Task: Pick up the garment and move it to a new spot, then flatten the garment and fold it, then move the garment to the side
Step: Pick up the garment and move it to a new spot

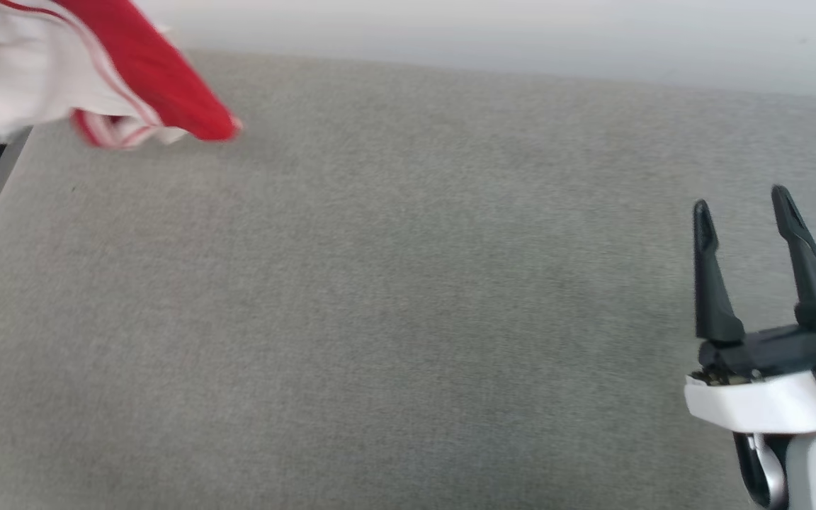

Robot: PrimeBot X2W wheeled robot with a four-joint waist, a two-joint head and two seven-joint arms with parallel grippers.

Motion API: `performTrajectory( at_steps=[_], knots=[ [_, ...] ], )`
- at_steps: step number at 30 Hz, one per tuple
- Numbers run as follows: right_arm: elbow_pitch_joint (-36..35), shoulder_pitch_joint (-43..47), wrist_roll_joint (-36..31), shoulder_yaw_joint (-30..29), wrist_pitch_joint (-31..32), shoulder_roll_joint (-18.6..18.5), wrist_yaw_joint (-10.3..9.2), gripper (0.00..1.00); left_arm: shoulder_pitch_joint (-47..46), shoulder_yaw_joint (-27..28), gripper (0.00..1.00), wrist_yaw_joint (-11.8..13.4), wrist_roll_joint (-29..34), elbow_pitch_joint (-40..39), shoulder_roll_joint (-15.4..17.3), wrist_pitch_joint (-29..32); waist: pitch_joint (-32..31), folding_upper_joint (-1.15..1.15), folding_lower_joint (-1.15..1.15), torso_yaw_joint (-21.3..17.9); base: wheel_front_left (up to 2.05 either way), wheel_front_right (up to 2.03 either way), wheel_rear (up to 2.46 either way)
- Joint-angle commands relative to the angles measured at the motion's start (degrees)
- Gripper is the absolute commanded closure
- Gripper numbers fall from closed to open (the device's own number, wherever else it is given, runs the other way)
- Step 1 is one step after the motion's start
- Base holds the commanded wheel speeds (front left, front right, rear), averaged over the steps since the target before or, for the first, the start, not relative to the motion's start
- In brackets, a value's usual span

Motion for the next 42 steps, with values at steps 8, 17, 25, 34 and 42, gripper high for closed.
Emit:
performTrajectory(
  at_steps=[8,17,25,34,42],
  knots=[
    [-1.26,2.85,-0.15,-3.26,-0.05,0.6,-0.01,0.0,7.23,-1.17,1.0,7.04,-1.83,-19.79,3.1,5.07,-2.17,0.0,0.0,-4.86,0.0,0.0,0.0],
    [-1.09,5.15,-0.01,-4.83,-0.05,1.43,-0.01,0.0,12.61,-3.91,1.0,13.37,-2.32,-39.06,4.46,10.31,-2.79,0.0,0.0,-11.48,0.0,0.0,0.0],
    [-0.16,5.27,1.87,-4.71,-0.05,1.55,-0.01,0.0,15.91,-8.51,1.0,15.9,-1.48,-45.57,1.48,13.84,-1.23,0.0,0.0,-16.25,0.0,0.0,0.0],
    [0.74,2.76,4.21,-2.57,-0.05,1.54,-0.01,0.0,24.06,-14.3,1.0,15.07,-5.11,-38.55,-2.29,14.21,2.36,0.0,0.0,-19.62,0.0,0.0,0.0],
    [0.95,1.44,5.01,-0.66,-0.05,1.51,-0.02,0.0,28.18,-18.1,1.0,10.61,-7.36,-26.36,-5.9,14.0,3.59,0.0,0.0,-20.2,0.0,0.0,0.0]
  ],
)
